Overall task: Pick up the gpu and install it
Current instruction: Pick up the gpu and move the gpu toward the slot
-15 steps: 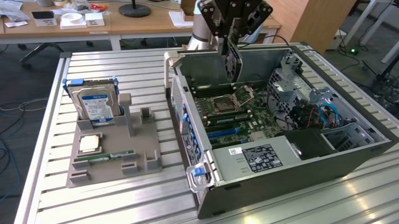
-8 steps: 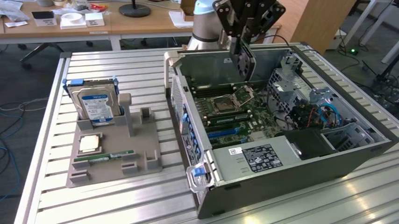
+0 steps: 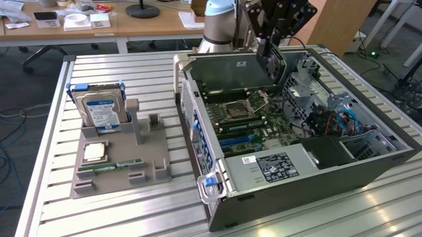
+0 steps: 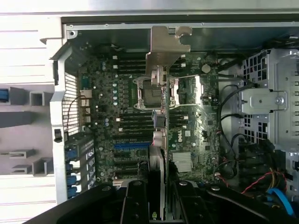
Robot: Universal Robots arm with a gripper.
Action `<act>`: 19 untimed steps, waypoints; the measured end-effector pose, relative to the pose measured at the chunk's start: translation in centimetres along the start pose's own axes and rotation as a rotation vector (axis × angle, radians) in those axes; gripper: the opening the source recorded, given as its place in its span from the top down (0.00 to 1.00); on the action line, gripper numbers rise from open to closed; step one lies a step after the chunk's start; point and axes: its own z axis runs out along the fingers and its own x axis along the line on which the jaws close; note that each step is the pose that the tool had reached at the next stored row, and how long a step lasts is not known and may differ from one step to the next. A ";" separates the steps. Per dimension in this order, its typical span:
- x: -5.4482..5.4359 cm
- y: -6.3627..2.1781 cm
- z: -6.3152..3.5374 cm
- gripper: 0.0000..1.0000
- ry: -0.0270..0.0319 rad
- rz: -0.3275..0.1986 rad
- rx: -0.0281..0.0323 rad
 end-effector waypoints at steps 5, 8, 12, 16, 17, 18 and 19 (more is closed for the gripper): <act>-2.0 0.12 0.06 0.74 -0.0001 0.000 0.0000; -3.2 0.20 0.10 0.74 -0.0001 0.000 0.0000; -4.9 0.31 0.15 0.74 -0.0001 0.000 0.0000; -6.6 0.41 0.20 0.74 -0.0001 0.000 0.0000; -7.0 0.44 0.21 0.74 -0.0001 0.000 0.0001; -7.4 0.46 0.23 0.74 -0.0001 0.000 0.0001; -7.7 0.49 0.24 0.74 0.0000 0.000 0.0001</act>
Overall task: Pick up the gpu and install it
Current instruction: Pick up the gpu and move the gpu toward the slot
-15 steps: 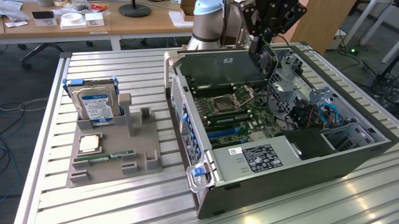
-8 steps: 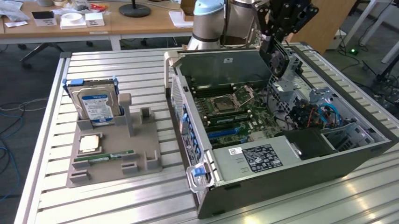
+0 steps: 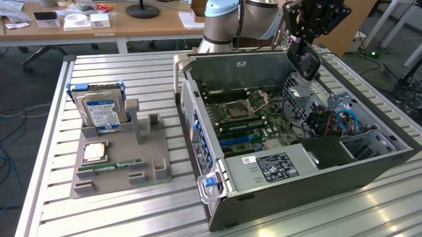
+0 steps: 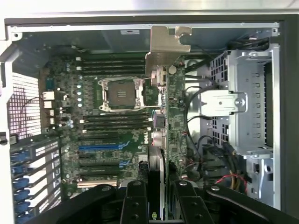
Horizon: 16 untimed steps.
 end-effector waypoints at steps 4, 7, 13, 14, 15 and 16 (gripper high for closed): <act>-1.4 0.08 0.05 0.74 0.0000 0.000 -0.0001; -1.9 0.13 0.07 0.74 0.0000 0.000 -0.0001; -2.1 0.13 0.07 0.74 -0.0001 0.000 -0.0001; -2.3 0.14 0.07 0.74 0.0000 0.000 -0.0001; -2.4 0.15 0.08 0.74 -0.0001 0.000 -0.0001; -2.5 0.16 0.08 0.74 0.0000 0.000 -0.0001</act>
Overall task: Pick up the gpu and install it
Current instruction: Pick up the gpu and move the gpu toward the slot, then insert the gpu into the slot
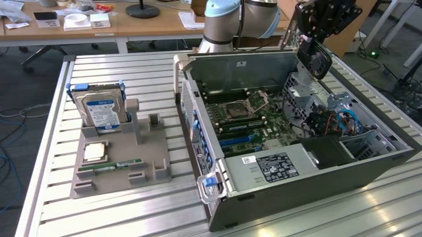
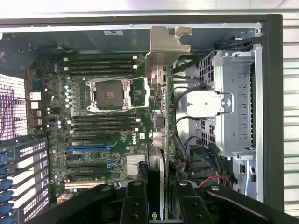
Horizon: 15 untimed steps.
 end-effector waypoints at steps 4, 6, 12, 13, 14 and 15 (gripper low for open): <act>-0.5 0.04 0.02 0.74 0.0000 0.000 0.0000; -0.6 0.04 0.02 0.74 0.0000 0.000 0.0001; -0.7 0.04 0.02 0.74 0.0000 0.000 0.0001; -0.7 0.04 0.02 0.74 0.0000 0.000 0.0000; -0.7 0.04 0.02 0.74 0.0000 0.000 0.0001; -0.7 0.04 0.02 0.74 0.0000 0.000 0.0001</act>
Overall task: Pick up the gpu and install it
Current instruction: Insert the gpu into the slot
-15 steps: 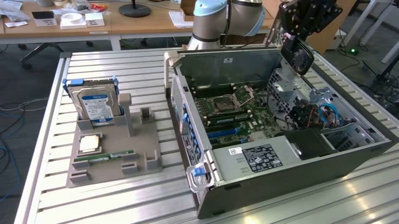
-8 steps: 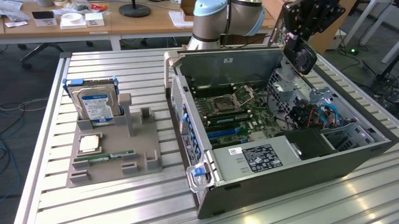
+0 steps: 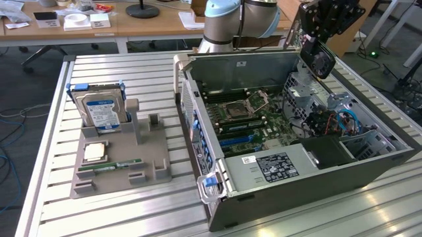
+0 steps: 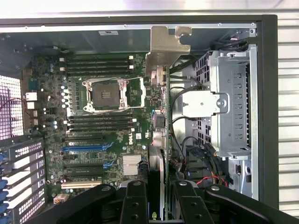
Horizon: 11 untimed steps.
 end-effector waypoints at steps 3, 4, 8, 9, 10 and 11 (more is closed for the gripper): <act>0.0 0.00 0.01 0.74 0.0000 0.000 0.0001; 0.0 0.00 0.01 0.74 0.0001 -0.001 0.0001; 0.0 0.00 0.04 0.74 0.0003 -0.007 -0.0001; 0.0 0.00 0.05 0.74 0.0005 -0.009 -0.0003; 0.0 0.00 0.06 0.74 0.0005 -0.012 -0.0004; 0.0 0.00 0.06 0.74 0.0007 -0.014 -0.0004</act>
